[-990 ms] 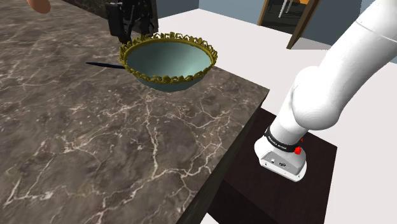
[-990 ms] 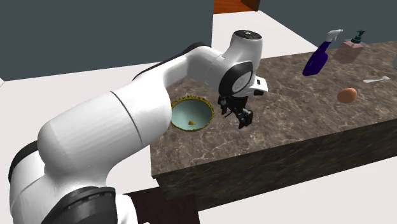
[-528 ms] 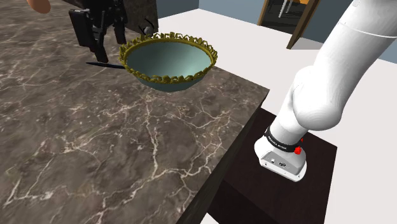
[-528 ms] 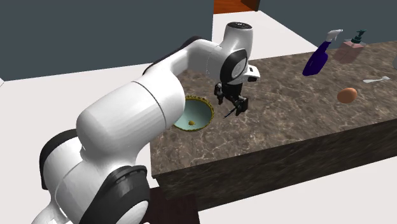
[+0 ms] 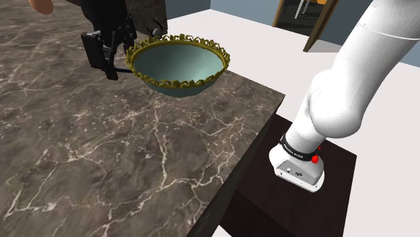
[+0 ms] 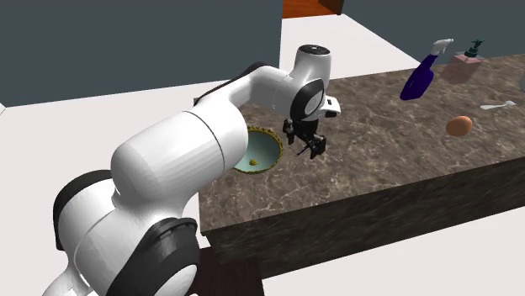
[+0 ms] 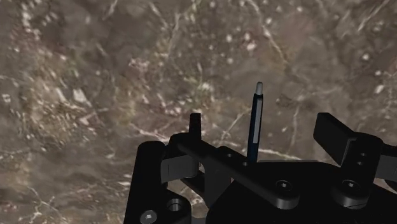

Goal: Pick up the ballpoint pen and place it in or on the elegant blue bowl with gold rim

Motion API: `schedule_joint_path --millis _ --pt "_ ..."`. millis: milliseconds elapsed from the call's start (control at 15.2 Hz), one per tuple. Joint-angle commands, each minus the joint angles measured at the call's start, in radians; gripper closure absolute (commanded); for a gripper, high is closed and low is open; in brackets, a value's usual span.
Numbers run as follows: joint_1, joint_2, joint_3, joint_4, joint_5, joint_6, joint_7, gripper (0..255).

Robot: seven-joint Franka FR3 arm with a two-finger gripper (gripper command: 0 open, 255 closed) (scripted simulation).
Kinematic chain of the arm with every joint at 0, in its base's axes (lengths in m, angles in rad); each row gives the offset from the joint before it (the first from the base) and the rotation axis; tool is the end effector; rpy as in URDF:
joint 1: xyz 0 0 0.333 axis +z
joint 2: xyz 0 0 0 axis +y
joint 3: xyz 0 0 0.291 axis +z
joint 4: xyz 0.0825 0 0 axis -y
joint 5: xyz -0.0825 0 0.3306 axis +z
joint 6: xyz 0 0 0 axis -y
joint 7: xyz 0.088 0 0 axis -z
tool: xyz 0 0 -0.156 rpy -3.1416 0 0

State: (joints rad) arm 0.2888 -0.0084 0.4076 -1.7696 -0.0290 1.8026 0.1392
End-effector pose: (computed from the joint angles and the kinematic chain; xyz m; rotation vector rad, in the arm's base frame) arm 0.3970 0.3277 0.4906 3.0049 0.8695 0.0783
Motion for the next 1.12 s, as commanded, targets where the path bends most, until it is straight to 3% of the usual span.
schedule_joint_path --millis 0,264,330,858,1056 --pt "0.000 0.000 0.000 -0.001 0.000 0.002 0.000 0" --pt "0.000 0.000 0.000 -0.001 0.000 0.002 0.000 0" --pt "0.000 0.000 0.000 -0.001 0.000 0.002 0.000 255" --pt "-0.002 -0.008 -0.002 -0.015 0.003 0.008 -0.006 255" --pt "-0.001 0.001 0.001 0.027 0.000 -0.025 0.000 255"
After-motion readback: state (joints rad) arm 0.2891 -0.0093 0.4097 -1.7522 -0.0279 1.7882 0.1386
